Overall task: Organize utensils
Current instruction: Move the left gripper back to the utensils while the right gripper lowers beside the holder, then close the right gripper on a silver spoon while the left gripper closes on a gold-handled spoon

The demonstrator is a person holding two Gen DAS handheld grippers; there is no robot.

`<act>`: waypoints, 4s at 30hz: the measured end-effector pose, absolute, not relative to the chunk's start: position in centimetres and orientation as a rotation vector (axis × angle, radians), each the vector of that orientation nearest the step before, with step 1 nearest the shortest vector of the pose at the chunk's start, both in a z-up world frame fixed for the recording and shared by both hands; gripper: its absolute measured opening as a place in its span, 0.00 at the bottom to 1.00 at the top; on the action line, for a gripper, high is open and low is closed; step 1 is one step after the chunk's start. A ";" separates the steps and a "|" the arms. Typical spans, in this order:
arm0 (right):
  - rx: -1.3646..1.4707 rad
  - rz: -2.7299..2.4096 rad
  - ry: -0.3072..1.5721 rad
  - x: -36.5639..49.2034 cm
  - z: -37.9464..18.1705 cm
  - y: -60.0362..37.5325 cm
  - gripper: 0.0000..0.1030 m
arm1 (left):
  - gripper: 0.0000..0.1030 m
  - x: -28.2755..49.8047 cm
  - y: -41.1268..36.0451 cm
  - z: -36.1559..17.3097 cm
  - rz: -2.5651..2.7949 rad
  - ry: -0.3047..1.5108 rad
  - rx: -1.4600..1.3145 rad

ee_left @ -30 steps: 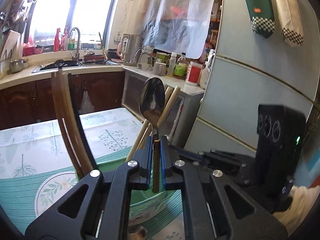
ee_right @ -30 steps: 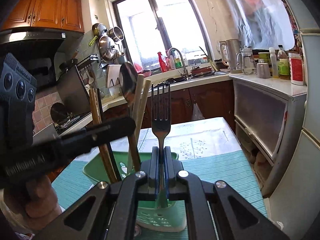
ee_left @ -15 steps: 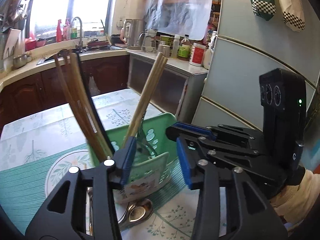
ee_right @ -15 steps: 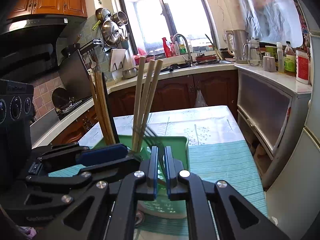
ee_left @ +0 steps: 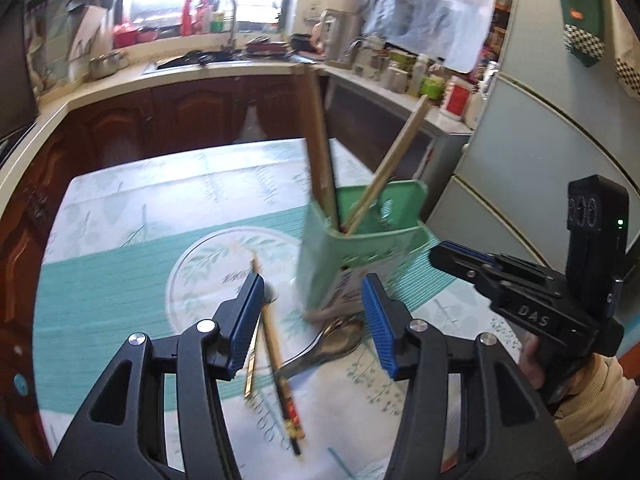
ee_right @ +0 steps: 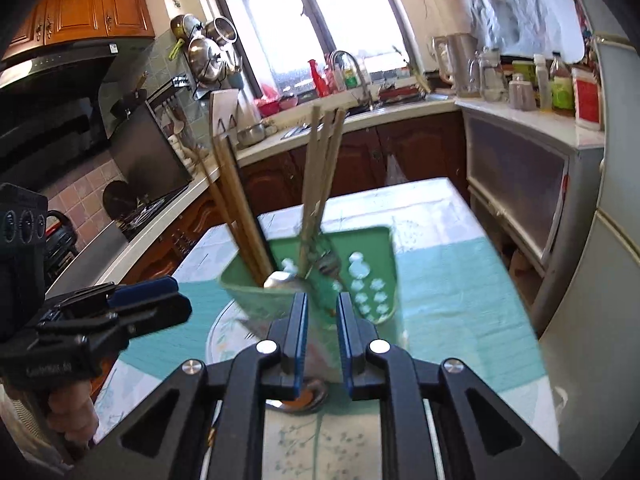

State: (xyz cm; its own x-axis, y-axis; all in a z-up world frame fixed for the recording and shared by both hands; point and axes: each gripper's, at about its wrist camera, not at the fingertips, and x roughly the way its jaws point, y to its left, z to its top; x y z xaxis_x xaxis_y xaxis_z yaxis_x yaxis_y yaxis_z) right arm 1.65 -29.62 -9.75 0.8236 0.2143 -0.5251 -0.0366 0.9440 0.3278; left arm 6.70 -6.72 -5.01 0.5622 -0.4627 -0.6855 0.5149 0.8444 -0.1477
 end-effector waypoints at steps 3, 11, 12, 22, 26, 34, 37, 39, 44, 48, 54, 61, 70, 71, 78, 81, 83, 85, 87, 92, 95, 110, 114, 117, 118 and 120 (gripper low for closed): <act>0.330 0.157 0.629 1.5 -10.1 -28.7 0.14 | 0.47 6.3 -4.7 -6.0 -0.527 0.819 0.078; 0.383 0.215 0.710 1.5 -11.8 -26.6 0.14 | 0.47 6.6 -1.5 -9.8 -0.495 0.939 0.065; 0.389 0.220 0.726 1.6 -12.2 -26.3 0.14 | 0.47 6.7 -1.7 -10.1 -0.499 0.947 0.068; 0.493 0.275 0.891 2.4 -16.5 -24.4 0.14 | 0.47 7.7 -3.9 -12.1 -0.527 0.993 0.150; 0.596 0.326 0.947 3.1 -18.1 -24.0 0.14 | 0.46 10.2 -3.0 -12.9 -0.501 1.054 0.093; 0.940 0.387 0.978 4.3 -21.7 -23.7 0.31 | 0.37 14.2 -2.8 -14.9 -0.476 1.160 0.073; 1.129 0.381 0.983 4.6 -23.9 -24.2 0.31 | 0.37 14.3 -2.9 -14.9 -0.482 1.165 0.071; 1.247 0.371 0.991 4.7 -25.5 -24.3 0.31 | 0.37 14.3 -3.0 -14.9 -0.489 1.159 0.077; 1.425 0.333 0.926 4.4 -27.1 -24.2 0.31 | 0.37 14.4 -3.1 -14.6 -0.504 1.143 0.100; 1.468 0.279 0.886 4.4 -27.4 -24.1 0.29 | 0.37 14.6 -3.2 -14.2 -0.498 1.137 0.115; 1.476 0.147 0.961 3.6 -28.6 -24.5 0.00 | 0.37 14.7 -3.3 -14.0 -0.504 1.133 0.126; 0.988 0.177 1.049 4.0 -24.1 -23.5 0.18 | 0.37 14.7 -3.1 -14.9 -0.497 1.152 0.125; 0.454 0.185 0.966 2.9 -18.2 -21.8 0.26 | 0.37 14.2 -2.2 -15.6 -0.492 1.168 0.107; 0.444 0.178 0.963 2.8 -18.2 -22.1 0.26 | 0.37 14.2 -2.1 -15.7 -0.492 1.171 0.102; 0.518 0.069 0.965 3.3 -19.6 -25.8 0.26 | 0.37 14.2 -2.2 -16.2 -0.495 1.182 0.110; 0.530 0.054 0.965 3.8 -20.4 -26.4 0.26 | 0.37 14.3 -2.5 -16.4 -0.501 1.186 0.127; 0.539 0.053 0.971 4.1 -20.8 -26.6 0.26 | 0.37 14.4 -2.7 -16.5 -0.504 1.190 0.132; 0.556 0.059 0.979 5.1 -21.4 -26.0 0.26 | 0.37 14.6 -3.1 -16.6 -0.510 1.197 0.136; 0.569 0.064 0.965 5.0 -21.7 -26.1 0.26 | 0.37 14.8 -3.5 -16.8 -0.515 1.202 0.148; 0.564 0.067 0.930 5.1 -22.0 -25.9 0.03 | 0.37 14.9 -4.5 -17.2 -0.535 1.214 0.199; 0.566 0.079 0.936 5.1 -22.3 -25.9 0.02 | 0.37 15.1 -5.3 -17.5 -0.552 1.225 0.231; 0.553 0.076 0.846 2.2 -19.7 -28.1 0.02 | 0.11 18.0 -10.8 -18.5 -0.592 1.336 0.446; 0.565 0.086 0.848 1.6 -19.6 -28.3 0.02 | 0.11 18.9 -12.5 -18.7 -0.579 1.380 0.531; 0.573 0.094 0.851 1.5 -19.6 -28.7 0.02 | 0.11 19.7 -13.2 -18.8 -0.581 1.423 0.547; 0.575 0.096 0.852 1.4 -19.6 -28.8 0.02 | 0.09 19.9 -13.3 -18.9 -0.580 1.438 0.543; 0.578 0.102 0.854 1.3 -19.7 -28.9 0.02 | 0.02 20.1 -13.4 -18.8 -0.565 1.431 0.563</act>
State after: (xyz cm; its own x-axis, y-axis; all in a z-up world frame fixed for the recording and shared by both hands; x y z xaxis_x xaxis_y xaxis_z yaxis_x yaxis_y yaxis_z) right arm 1.33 -28.94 -19.70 0.6624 0.3101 -0.6820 0.1406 0.8427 0.5198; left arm 20.08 -13.42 -18.84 0.0586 -0.0239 -0.9980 0.6647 0.7468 0.0212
